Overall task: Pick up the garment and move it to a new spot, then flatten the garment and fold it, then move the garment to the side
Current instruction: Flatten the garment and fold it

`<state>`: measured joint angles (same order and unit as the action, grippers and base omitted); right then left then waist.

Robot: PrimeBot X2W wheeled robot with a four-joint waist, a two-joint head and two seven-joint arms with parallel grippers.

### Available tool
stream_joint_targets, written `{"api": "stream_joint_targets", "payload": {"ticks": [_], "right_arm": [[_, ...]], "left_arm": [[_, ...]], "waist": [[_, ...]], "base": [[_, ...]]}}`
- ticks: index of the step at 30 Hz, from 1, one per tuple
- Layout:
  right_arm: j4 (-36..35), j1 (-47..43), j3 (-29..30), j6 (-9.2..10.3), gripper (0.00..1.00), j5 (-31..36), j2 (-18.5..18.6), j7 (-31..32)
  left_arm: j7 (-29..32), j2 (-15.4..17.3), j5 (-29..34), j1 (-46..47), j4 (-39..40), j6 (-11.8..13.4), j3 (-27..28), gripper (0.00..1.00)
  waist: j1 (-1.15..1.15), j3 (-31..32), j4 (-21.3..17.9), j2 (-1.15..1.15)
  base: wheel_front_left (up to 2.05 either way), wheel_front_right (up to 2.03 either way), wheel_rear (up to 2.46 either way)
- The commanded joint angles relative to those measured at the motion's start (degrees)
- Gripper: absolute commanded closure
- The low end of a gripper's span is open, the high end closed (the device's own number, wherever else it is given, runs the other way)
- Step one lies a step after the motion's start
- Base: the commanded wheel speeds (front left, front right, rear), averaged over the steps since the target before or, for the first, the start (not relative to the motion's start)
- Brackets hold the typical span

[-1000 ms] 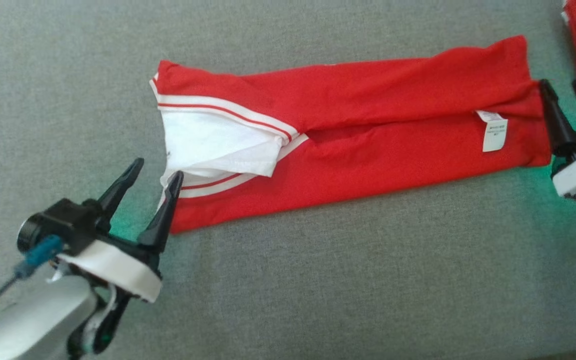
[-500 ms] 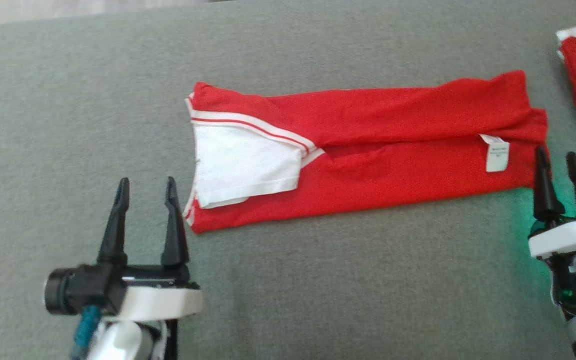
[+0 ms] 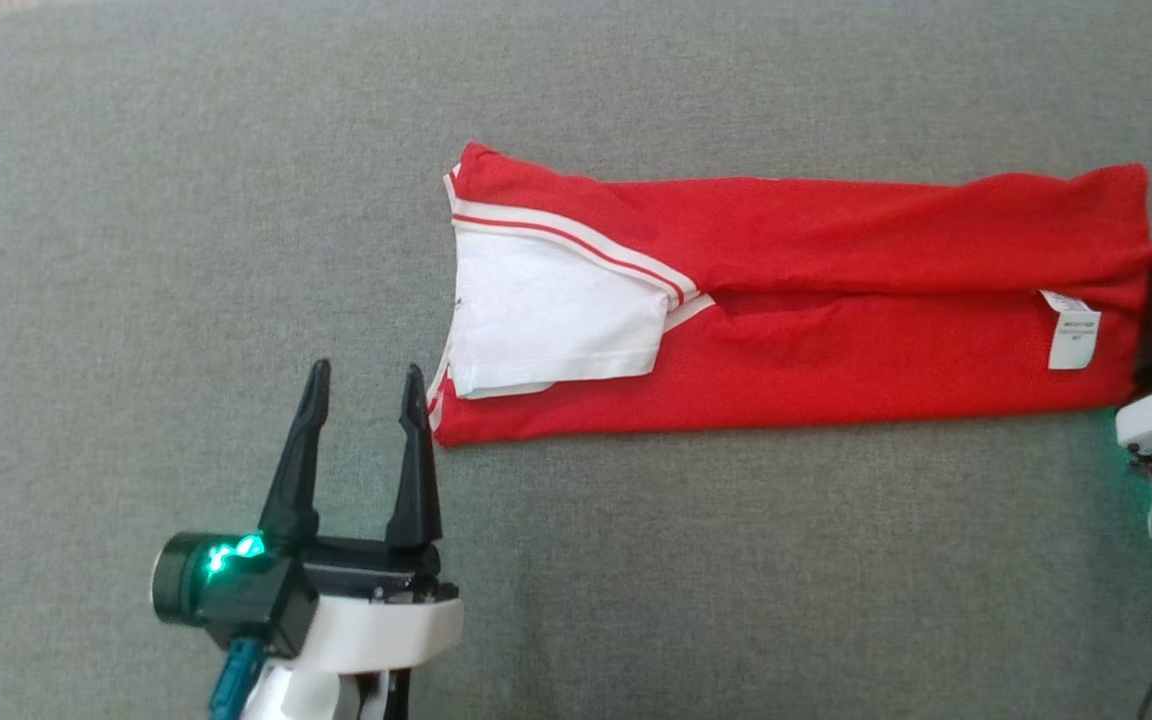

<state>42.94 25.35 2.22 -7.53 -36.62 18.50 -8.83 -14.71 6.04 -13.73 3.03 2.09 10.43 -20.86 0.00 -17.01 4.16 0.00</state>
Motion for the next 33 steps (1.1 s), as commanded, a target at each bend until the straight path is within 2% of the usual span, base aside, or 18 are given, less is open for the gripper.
{"api": "stream_joint_targets", "payload": {"ticks": [1,5,6,7,8,16,24,29,33], "right_arm": [[0.0,0.7,-0.7,0.04,0.00,0.8,0.6,0.8],[3.6,2.3,-1.2,0.04,0.01,1.4,-0.6,4.7],[4.0,2.4,-1.6,0.04,0.15,1.4,-0.9,5.2],[4.0,2.5,-2.0,0.04,0.55,1.5,-1.4,5.5],[3.8,2.5,-2.3,0.04,1.00,1.5,-1.7,5.6],[-1.0,1.1,-4.3,0.04,1.00,-0.8,-1.4,2.9],[-8.4,1.1,-2.7,0.04,1.00,-1.6,4.3,2.3],[-18.8,0.9,-1.4,0.04,1.00,-3.1,6.7,6.7],[-31.4,-0.2,-1.9,0.04,1.00,-5.7,4.9,11.7]], "left_arm": [[-0.3,-0.6,0.8,0.7,1.6,-0.5,2.6,0.00],[-0.3,-1.7,2.2,0.8,1.5,-2.4,4.2,0.00],[-0.3,-2.0,2.5,0.8,1.5,-2.8,4.6,0.00],[-0.3,-2.1,2.7,0.8,1.4,-3.1,4.9,0.00],[-0.3,-2.3,2.9,0.8,1.4,-3.4,5.2,0.00],[-0.3,-3.0,4.1,0.9,1.2,-5.3,7.0,0.00],[-0.3,-3.1,4.9,0.6,1.2,-6.3,8.2,0.00],[-0.3,-3.1,4.9,0.9,1.0,-6.6,8.7,0.00],[-0.3,-3.1,4.5,1.2,0.7,-6.7,8.6,0.00]], "waist": [[0.00,-0.4,0.1,0.00],[0.00,-1.0,-0.1,0.00],[0.00,-1.1,-0.3,0.00],[0.00,-1.1,-0.5,0.00],[0.00,-1.2,-0.7,0.00],[0.00,-0.8,-2.9,0.00],[0.00,-0.7,-5.4,0.00],[0.00,-0.6,-6.2,0.00],[0.00,-0.5,-6.0,0.00]], "base": [[0.00,0.00,0.00],[0.00,0.00,0.00],[0.00,0.00,0.00],[0.00,0.00,0.00],[0.00,0.00,0.00],[0.00,0.00,0.00],[0.00,0.00,0.00],[0.00,0.00,0.00],[0.00,0.00,0.00]]}}
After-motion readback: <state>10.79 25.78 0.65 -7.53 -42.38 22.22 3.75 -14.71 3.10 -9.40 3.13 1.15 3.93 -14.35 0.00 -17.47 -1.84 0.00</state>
